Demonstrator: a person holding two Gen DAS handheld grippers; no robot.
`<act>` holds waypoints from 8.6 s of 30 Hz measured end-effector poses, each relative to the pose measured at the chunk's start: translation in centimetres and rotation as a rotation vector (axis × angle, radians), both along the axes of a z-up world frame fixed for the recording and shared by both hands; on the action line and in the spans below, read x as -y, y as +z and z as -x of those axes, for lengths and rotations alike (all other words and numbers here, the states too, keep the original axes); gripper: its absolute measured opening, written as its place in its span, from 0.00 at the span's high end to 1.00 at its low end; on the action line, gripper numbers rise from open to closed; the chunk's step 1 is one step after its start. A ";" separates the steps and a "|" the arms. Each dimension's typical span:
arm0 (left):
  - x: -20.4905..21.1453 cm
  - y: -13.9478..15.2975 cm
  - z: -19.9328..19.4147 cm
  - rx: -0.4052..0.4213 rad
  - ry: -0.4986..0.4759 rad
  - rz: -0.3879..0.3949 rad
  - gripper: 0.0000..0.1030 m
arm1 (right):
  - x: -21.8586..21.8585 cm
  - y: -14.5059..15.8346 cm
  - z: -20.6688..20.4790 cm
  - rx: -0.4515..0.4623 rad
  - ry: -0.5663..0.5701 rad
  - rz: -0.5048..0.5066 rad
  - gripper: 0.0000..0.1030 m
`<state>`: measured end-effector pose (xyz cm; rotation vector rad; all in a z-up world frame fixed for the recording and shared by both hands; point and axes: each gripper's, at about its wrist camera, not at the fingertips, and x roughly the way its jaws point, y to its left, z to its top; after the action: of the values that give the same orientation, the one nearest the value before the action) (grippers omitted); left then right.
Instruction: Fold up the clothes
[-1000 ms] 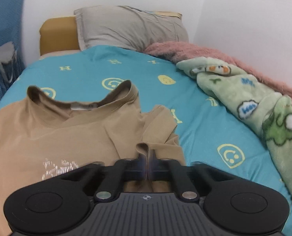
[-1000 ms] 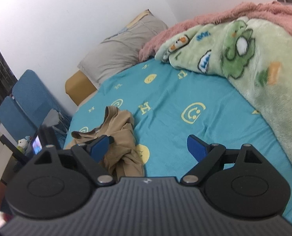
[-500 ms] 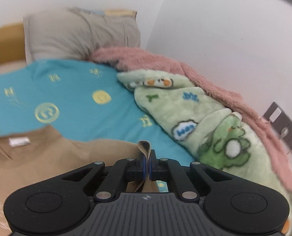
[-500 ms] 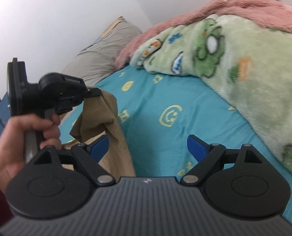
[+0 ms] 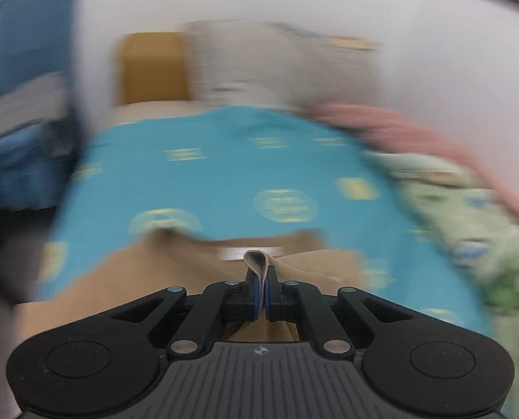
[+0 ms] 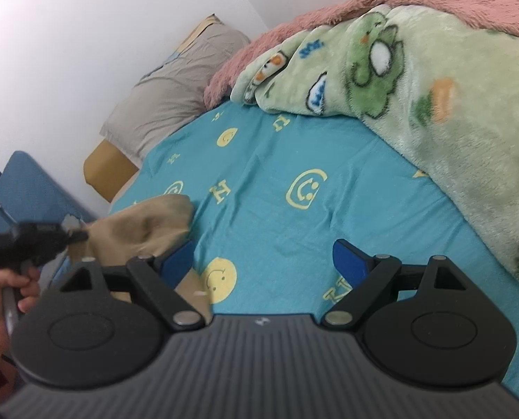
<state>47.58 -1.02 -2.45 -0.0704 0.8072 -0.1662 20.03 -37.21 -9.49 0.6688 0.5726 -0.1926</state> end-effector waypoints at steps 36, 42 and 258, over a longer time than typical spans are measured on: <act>-7.3 -4.5 36.8 -0.032 0.027 0.083 0.25 | -11.0 -4.9 8.4 -0.379 0.535 0.089 0.15; -9.1 -3.6 36.7 -0.016 0.056 0.129 0.25 | -14.2 -4.2 10.0 -0.423 0.650 0.211 0.81; -4.1 -2.6 36.4 0.268 -0.056 0.054 0.27 | -12.8 1.2 0.7 0.210 0.540 0.104 0.25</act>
<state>11.21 3.09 -5.01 -0.0746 0.5378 -0.2447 19.35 -24.40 -8.25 0.4074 0.5176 0.3477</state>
